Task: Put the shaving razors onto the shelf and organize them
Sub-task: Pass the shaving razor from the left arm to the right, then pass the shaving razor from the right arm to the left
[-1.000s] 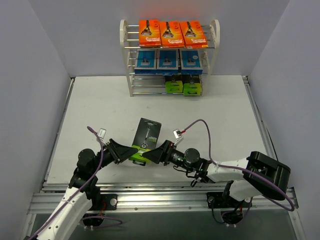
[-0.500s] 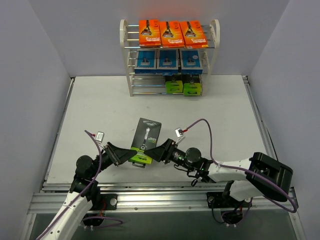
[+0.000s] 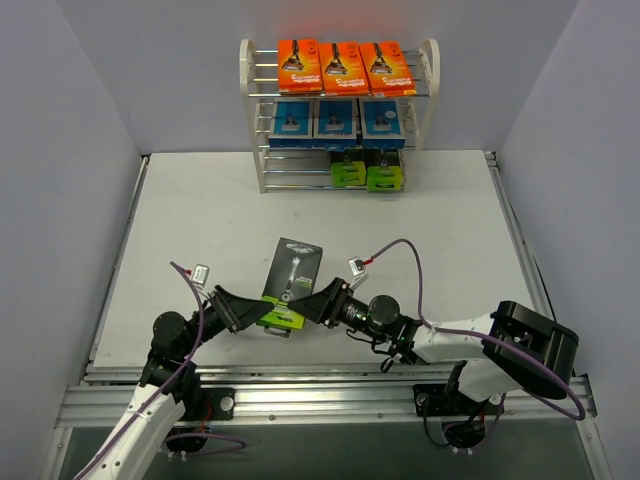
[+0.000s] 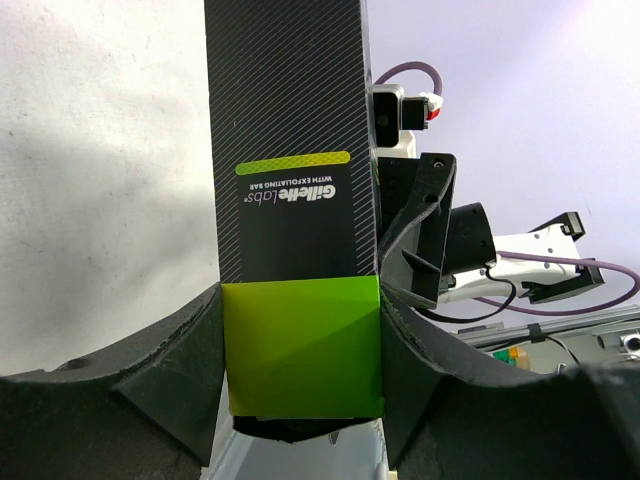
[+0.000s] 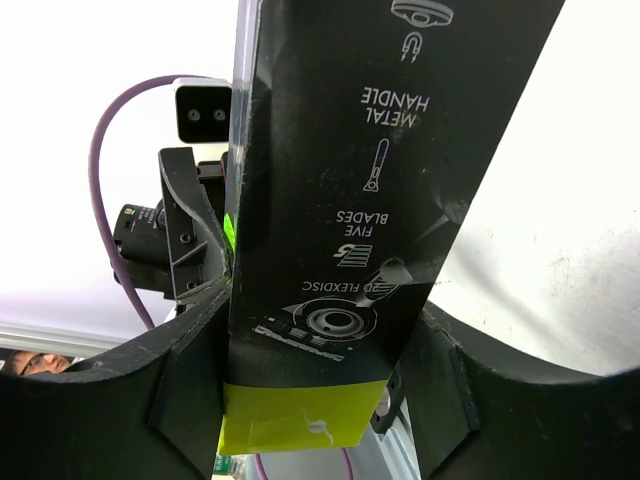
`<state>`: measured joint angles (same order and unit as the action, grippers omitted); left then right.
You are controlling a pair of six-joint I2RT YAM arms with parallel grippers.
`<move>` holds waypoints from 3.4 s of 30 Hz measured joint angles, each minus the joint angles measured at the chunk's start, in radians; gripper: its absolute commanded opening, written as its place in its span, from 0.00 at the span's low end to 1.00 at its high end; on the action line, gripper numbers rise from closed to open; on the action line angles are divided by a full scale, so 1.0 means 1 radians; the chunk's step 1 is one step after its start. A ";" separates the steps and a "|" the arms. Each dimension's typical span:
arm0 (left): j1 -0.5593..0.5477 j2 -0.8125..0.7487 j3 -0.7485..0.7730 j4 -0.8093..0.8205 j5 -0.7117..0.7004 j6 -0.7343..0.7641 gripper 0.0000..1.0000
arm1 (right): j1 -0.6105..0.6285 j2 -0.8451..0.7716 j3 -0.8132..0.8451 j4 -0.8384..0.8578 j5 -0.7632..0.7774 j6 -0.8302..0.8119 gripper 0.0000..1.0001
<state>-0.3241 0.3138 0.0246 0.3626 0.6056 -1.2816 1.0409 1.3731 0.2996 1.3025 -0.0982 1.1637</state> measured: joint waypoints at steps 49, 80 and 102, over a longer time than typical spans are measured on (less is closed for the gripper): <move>-0.002 0.004 0.030 -0.195 0.084 0.097 0.94 | -0.085 -0.047 -0.057 -0.096 -0.020 -0.005 0.06; -0.009 0.075 0.019 -0.077 0.113 -0.037 0.95 | -0.087 0.012 0.067 -0.079 0.004 0.007 0.04; -0.009 0.001 -0.008 -0.099 0.011 -0.196 0.89 | -0.099 0.098 0.066 0.032 0.023 0.074 0.04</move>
<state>-0.3328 0.3149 0.0166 0.2638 0.6170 -1.4780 0.9421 1.4708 0.3660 1.3346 -0.0753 1.2377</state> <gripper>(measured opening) 0.866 0.505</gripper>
